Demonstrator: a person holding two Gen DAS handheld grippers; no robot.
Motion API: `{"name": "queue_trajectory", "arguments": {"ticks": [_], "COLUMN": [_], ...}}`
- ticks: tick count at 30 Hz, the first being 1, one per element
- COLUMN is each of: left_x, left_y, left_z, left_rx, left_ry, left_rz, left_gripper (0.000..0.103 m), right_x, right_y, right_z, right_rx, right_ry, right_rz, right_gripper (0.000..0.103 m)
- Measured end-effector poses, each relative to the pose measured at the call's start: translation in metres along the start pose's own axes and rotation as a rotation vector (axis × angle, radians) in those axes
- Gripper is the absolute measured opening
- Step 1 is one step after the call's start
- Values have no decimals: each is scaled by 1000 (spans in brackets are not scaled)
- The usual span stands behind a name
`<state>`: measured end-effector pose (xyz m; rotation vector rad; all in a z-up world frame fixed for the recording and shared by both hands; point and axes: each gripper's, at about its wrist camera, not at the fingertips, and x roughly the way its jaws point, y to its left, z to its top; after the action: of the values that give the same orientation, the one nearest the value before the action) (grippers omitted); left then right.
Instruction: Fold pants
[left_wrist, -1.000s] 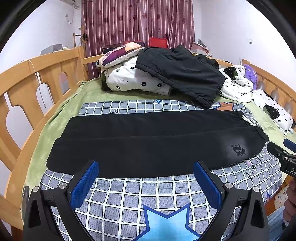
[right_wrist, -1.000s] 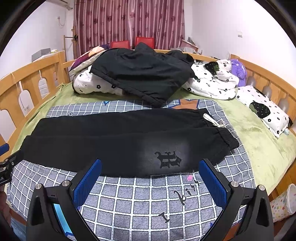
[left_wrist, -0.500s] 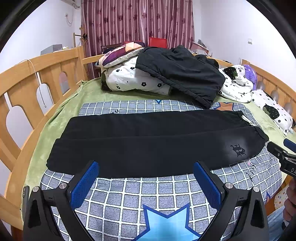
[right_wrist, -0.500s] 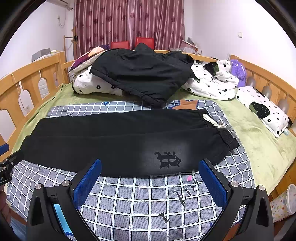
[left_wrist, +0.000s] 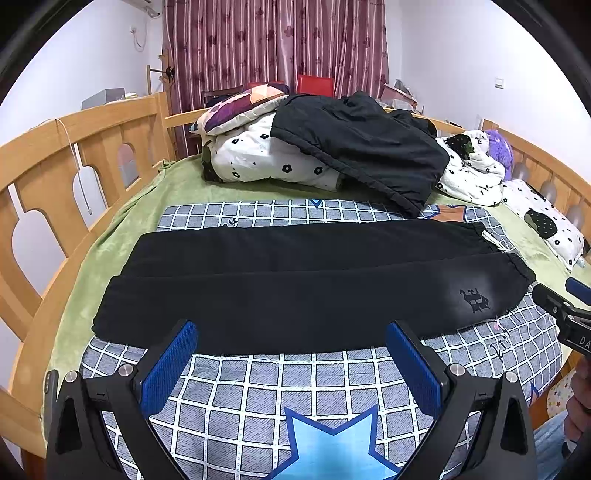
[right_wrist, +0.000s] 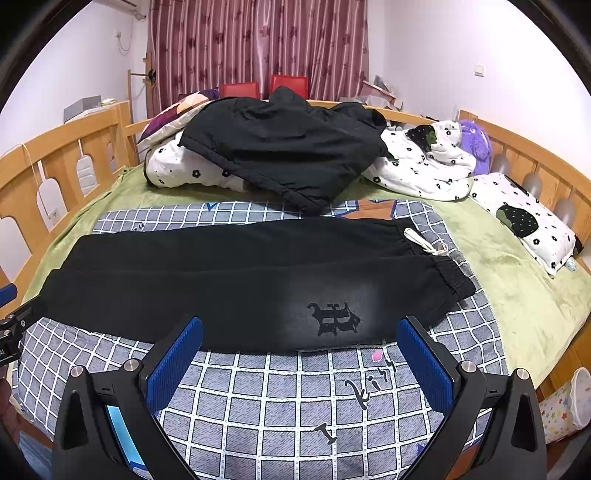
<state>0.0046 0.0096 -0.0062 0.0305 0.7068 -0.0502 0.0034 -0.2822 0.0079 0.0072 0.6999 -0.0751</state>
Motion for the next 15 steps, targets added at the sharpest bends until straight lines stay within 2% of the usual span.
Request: {"name": "queue_trajectory", "arguments": {"ticks": [15], "left_x": [-4], "left_y": [-5], "left_z": [3], "left_rx": [-13], "left_ry": [-1], "left_rz": [-8], "left_gripper": [103], "right_x": [-2], "right_y": [-4], "right_z": [2], "right_rx": [-11], "right_ry": [8], "right_rz": [-12], "right_gripper": [103]}}
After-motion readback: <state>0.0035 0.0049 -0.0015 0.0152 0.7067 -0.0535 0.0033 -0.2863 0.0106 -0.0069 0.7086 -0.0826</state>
